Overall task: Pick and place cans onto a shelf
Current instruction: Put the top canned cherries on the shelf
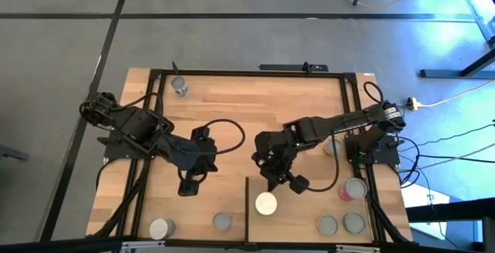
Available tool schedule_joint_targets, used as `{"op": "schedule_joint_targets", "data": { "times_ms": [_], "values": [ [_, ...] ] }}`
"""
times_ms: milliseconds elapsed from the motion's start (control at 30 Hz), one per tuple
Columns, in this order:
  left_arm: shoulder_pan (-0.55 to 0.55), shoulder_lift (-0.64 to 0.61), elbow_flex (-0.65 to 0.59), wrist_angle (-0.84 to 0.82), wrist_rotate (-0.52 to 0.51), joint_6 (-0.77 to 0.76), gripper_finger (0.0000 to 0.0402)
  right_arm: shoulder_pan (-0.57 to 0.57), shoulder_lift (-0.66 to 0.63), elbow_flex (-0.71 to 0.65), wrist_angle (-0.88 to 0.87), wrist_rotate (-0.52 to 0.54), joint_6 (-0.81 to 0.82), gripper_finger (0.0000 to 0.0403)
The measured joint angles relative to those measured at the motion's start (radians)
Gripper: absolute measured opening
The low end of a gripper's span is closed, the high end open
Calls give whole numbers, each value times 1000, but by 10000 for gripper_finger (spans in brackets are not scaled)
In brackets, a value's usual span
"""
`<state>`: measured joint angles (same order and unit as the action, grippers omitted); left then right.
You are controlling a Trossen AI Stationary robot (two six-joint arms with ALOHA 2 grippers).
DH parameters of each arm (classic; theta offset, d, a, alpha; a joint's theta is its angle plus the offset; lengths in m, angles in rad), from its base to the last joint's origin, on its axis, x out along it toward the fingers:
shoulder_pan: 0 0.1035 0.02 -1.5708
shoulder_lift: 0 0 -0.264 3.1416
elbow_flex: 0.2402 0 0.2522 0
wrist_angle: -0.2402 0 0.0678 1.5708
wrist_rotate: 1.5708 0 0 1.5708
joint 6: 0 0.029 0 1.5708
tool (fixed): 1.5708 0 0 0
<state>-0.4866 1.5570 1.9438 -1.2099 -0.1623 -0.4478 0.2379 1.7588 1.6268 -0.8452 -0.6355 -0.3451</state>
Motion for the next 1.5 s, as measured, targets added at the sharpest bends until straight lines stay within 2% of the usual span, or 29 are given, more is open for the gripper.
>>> {"op": "schedule_joint_targets", "data": {
  "times_ms": [167,333,667,800,933,1133,1300,1500],
  "values": [
    [-4,5,0,31,24,-18,0,0,-53,0,-4,50,-4,5],
    [-15,36,3,77,25,-9,0,4,-153,0,-11,162,33,5],
    [-18,209,1,121,65,16,0,69,-333,0,-58,344,172,5],
    [-13,279,0,195,80,71,0,96,-387,0,-70,414,220,5],
    [-5,321,0,244,141,122,0,117,-433,0,-72,470,272,5],
    [1,336,0,247,132,121,0,122,-464,0,-75,485,338,5],
    [0,335,0,247,79,107,0,123,-467,0,-77,485,343,5],
    [3,354,1,265,70,43,0,123,-467,0,-91,478,342,5]
  ]
}}
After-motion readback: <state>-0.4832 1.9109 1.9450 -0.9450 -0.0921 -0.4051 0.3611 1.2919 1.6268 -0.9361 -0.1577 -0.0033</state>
